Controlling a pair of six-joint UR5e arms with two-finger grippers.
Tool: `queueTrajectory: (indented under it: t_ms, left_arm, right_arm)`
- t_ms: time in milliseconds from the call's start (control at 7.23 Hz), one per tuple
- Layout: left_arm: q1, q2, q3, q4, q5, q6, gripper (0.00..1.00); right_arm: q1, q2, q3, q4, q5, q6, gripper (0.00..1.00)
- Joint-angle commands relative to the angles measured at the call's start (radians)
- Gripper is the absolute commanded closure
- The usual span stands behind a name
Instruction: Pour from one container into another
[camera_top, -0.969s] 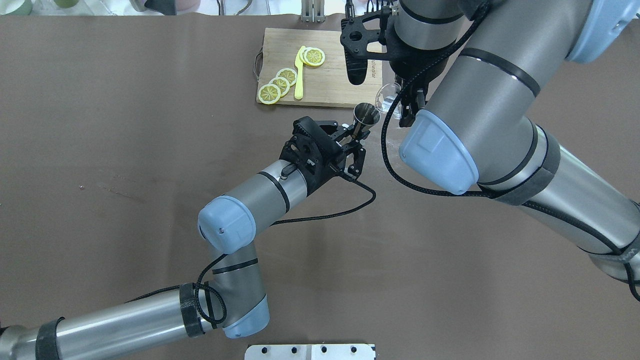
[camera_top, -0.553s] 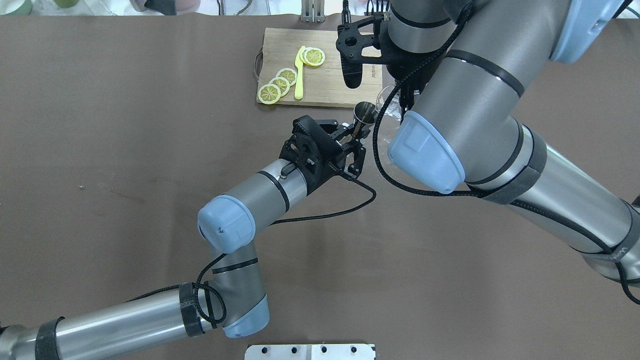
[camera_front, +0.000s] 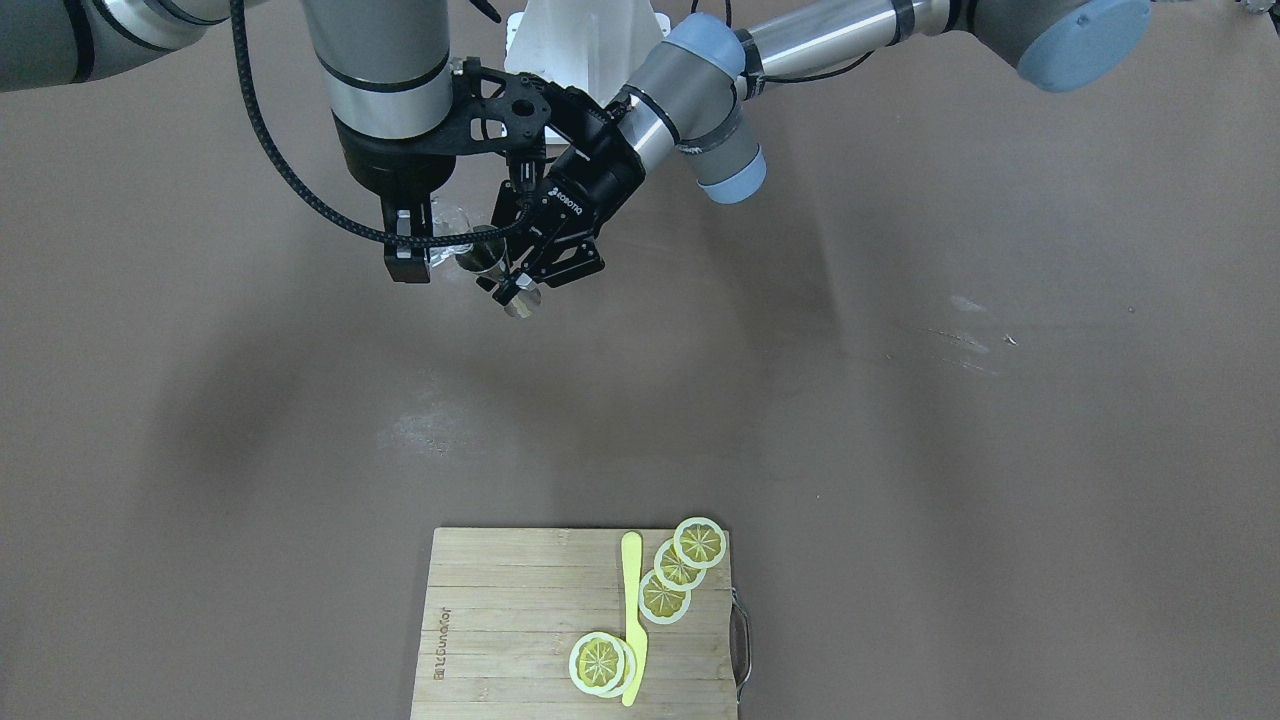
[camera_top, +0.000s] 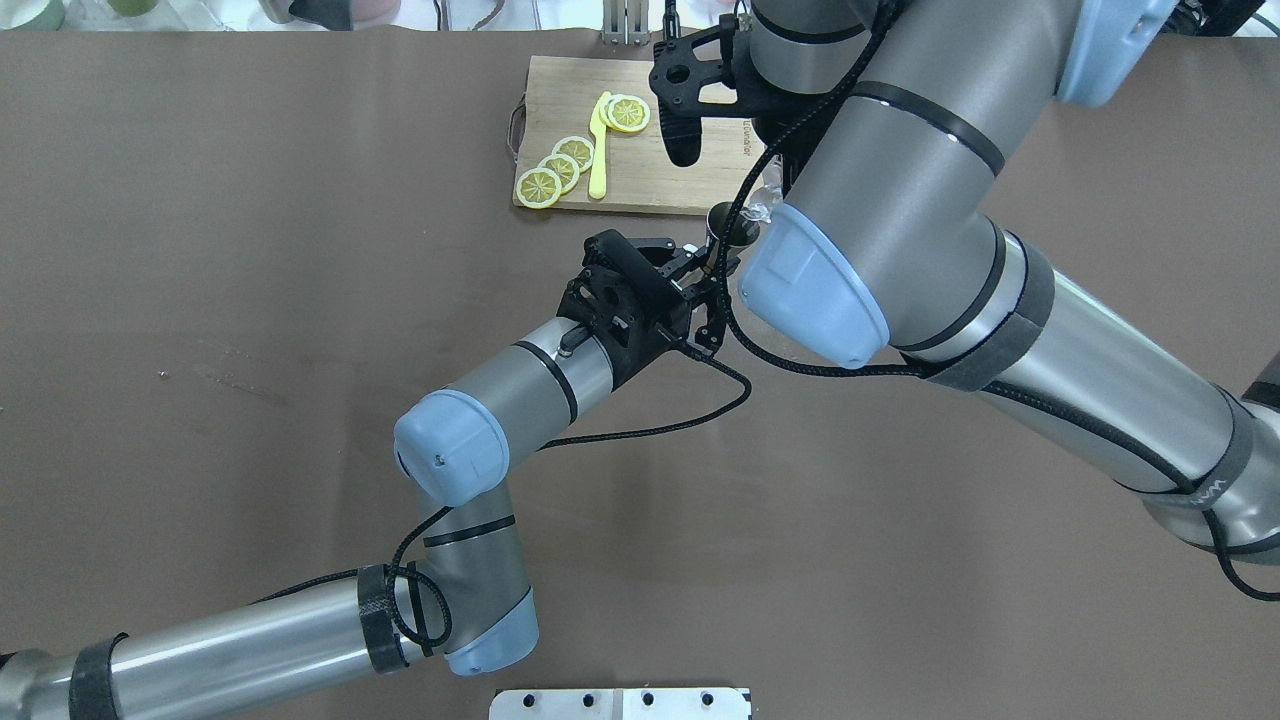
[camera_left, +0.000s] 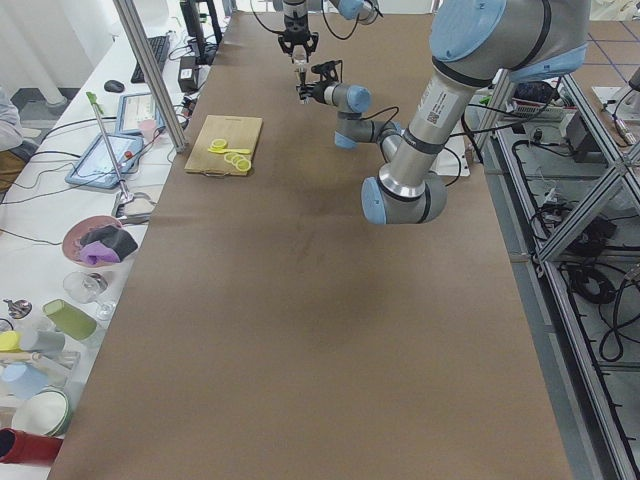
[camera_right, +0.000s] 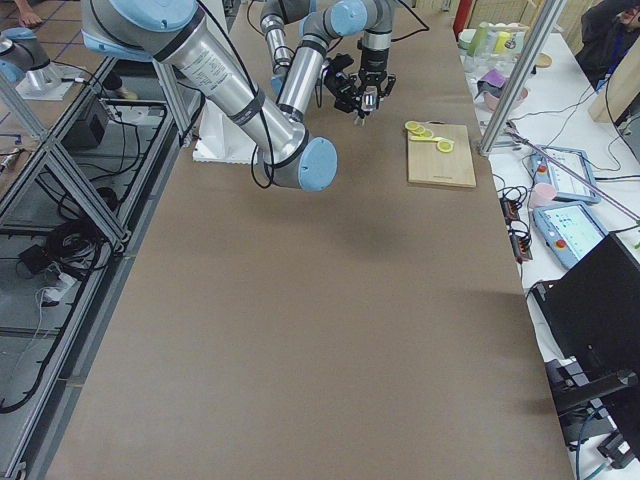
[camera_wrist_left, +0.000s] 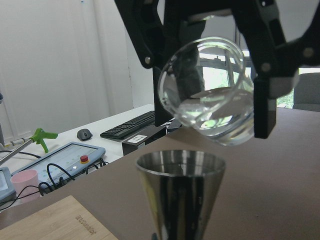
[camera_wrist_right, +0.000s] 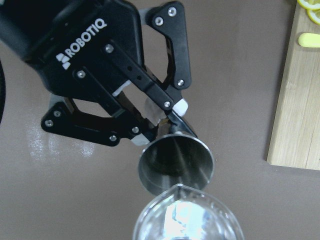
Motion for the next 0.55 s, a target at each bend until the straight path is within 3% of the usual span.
queueTrajectory:
  t_ms: [0, 415]
  left_arm:
    - [-0.001, 0.0, 0.0, -0.001, 0.0, 0.003, 1.0]
    - [-0.001, 0.008, -0.009, -0.007, 0.0, 0.003, 1.0]
  right_arm:
    - [-0.005, 0.014, -0.008, -0.023, -0.01, -0.001, 1.0]
    - [-0.036, 0.022, 0.0, -0.036, -0.024, 0.0, 1.0]
